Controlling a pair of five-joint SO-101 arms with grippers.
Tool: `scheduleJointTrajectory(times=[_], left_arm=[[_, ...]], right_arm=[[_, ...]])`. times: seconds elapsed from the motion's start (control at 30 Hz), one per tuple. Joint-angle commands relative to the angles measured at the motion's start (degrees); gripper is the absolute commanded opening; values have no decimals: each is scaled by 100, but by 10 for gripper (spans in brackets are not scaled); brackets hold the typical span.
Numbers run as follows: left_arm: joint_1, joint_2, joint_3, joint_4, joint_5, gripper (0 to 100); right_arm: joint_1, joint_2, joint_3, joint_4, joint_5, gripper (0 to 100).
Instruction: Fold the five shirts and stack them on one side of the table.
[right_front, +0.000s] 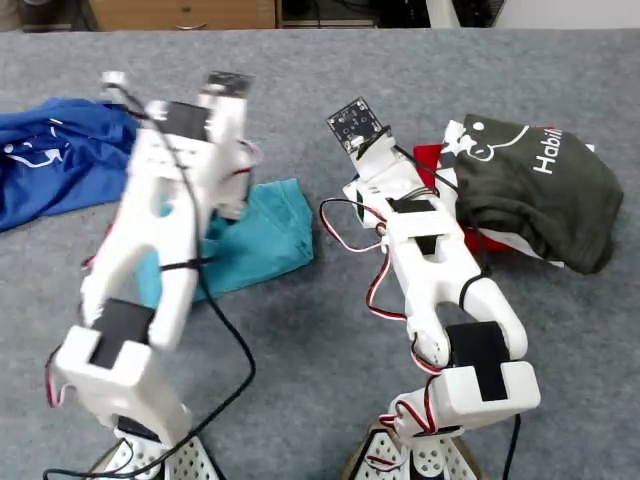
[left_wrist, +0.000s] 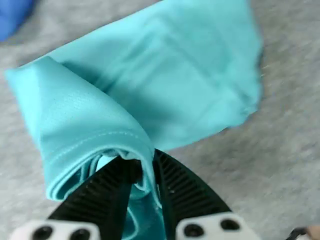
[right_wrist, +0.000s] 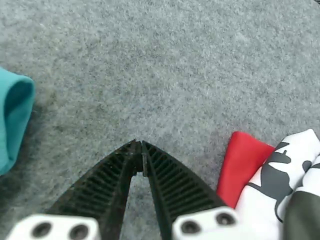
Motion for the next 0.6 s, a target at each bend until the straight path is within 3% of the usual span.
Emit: scheduleJointTrajectory(times=[0.0, 0.13, 0.57], left_arm=[[299, 215, -492, -466, 668, 19], [422, 637, -1125, -818, 985, 19], [624, 1622, -2268, -765, 1046, 21]], right_arm=[[-31, -40, -277, -105, -9, 2], [13, -40, -286, -105, -9, 2], [48, -57, -286, -114, -9, 2]])
